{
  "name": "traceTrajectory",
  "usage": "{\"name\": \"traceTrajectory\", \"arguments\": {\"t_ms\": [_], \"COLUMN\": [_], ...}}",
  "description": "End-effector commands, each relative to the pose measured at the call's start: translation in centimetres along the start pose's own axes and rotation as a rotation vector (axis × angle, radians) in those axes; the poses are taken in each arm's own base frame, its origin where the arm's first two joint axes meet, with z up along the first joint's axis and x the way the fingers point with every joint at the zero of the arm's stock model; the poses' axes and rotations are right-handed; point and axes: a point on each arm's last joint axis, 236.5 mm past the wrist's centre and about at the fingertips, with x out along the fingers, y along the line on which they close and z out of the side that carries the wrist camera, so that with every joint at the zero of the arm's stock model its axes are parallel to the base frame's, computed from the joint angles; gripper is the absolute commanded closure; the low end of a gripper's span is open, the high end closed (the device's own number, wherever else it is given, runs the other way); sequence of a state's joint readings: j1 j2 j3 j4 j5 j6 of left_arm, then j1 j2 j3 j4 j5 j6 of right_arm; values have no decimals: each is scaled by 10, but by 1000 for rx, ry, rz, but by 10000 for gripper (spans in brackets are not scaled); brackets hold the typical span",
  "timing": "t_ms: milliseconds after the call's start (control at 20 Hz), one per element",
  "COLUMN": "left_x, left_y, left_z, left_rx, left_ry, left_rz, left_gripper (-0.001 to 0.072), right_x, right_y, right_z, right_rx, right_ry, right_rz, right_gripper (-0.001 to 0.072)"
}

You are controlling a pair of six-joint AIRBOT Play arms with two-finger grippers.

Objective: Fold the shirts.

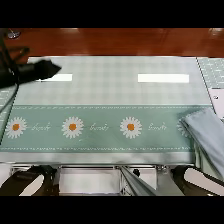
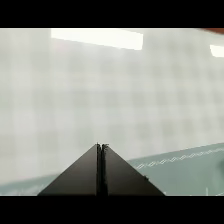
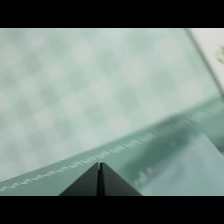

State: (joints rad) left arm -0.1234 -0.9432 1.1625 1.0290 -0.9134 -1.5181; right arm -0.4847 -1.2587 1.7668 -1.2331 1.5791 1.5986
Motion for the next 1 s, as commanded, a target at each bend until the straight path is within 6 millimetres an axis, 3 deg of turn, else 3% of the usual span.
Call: {"name": "traceTrajectory", "arguments": {"t_ms": [0,100,150,250,350,400,500,650,950], "left_x": [9,39,53,69,72,71,66,53,54], "left_y": [-30,-4,16,60,94,108,120,123,122], "left_z": [41,1,-27,-83,-124,-132,-126,-135,-140], "left_rx": [167,168,167,115,46,22,-12,-20,-17], "left_ry": [66,216,302,428,510,523,511,570,588], "left_rz": [29,139,200,308,365,385,406,419,418], "left_gripper": [688,688,688,687,686,686,686,686,686], "right_x": [57,115,143,193,223,228,229,225,225], "right_y": [156,178,172,145,107,93,84,83,83], "right_z": [-3,-54,-81,-131,-165,-171,-168,-166,-165], "right_rx": [-355,-503,-552,-556,-527,-518,-497,-503,-503], "right_ry": [-2,127,197,322,404,425,423,416,415], "right_rz": [212,129,64,-32,-87,-112,-123,-128,-129], "right_gripper": [687,687,687,688,687,687,687,687,686]}}
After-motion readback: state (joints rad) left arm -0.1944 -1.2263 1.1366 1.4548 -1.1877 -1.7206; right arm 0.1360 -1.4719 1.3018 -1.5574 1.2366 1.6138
